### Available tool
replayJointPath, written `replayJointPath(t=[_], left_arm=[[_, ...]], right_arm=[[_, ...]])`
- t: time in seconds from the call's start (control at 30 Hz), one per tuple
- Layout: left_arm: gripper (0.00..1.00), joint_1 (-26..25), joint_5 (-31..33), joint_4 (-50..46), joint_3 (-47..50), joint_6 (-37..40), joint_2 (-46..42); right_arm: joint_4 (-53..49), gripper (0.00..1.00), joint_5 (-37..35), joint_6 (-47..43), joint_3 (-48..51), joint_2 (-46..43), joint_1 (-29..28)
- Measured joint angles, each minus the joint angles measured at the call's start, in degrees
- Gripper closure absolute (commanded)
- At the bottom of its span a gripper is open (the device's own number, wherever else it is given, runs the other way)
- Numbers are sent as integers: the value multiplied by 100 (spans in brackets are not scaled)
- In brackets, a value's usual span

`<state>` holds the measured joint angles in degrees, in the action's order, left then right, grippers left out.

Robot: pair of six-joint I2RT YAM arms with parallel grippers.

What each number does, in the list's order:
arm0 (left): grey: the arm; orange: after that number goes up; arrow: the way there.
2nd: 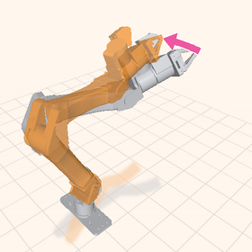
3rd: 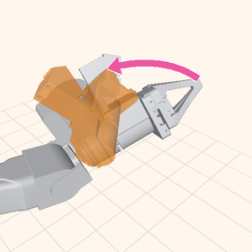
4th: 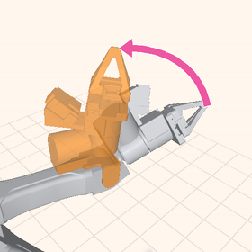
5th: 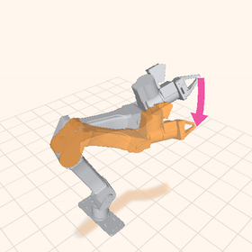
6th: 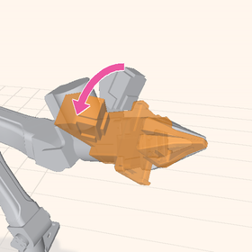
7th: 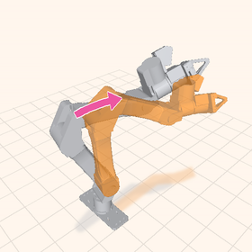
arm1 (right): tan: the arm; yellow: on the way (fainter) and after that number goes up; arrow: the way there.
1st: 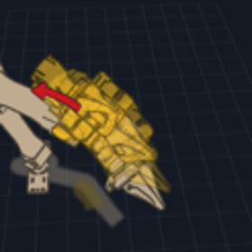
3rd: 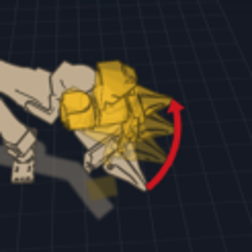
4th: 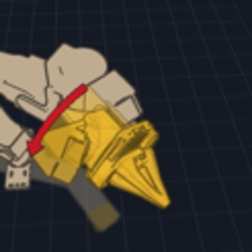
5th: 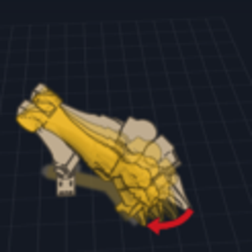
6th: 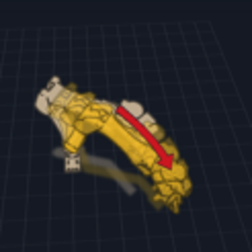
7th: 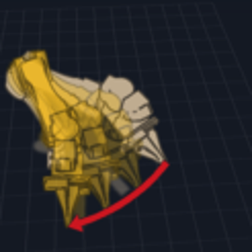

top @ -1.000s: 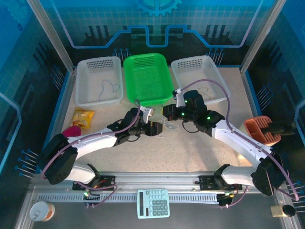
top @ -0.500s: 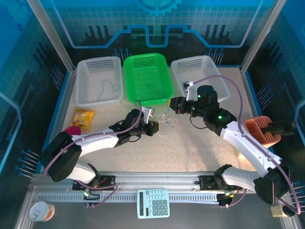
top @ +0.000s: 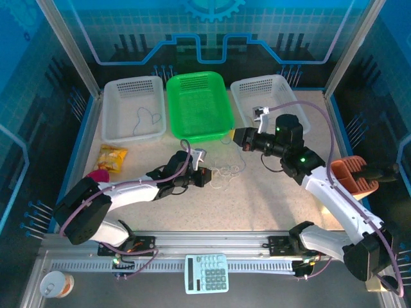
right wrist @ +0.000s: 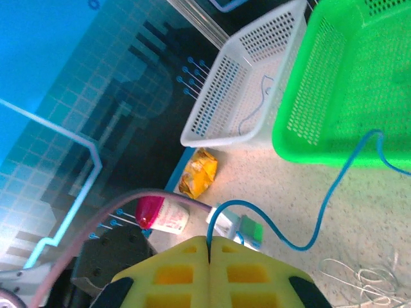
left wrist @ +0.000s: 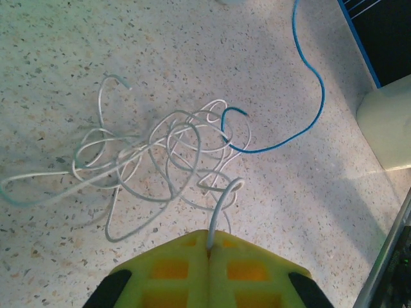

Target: Untangle the cables

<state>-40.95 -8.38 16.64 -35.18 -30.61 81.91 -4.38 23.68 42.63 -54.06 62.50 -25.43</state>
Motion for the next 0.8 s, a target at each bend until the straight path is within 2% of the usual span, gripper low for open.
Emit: replayJointPath(t=[0.03,0.13,0.2,0.27,0.33,0.53,0.8], left_arm=[[83,0,0,-7,0,-15,-26],[54,-2,9,-105,0,-33,-234],[39,-2,39,-205,0,-15,-426],[28,-2,107,-354,-2,7,-671],[21,0,177,-498,-4,46,-911],[11,20,385,-1032,-133,59,-1622],[9,39,409,-1121,-511,-660,-2138]], right_arm=[[2,100,-2,-20,90,11,0],[-17,100,-7,-66,267,44,0],[-24,100,-4,-85,299,52,0],[-7,100,-2,-85,302,50,0],[2,100,-2,-83,302,50,0],[133,100,-4,42,302,44,0],[680,100,42,638,304,-87,0]])
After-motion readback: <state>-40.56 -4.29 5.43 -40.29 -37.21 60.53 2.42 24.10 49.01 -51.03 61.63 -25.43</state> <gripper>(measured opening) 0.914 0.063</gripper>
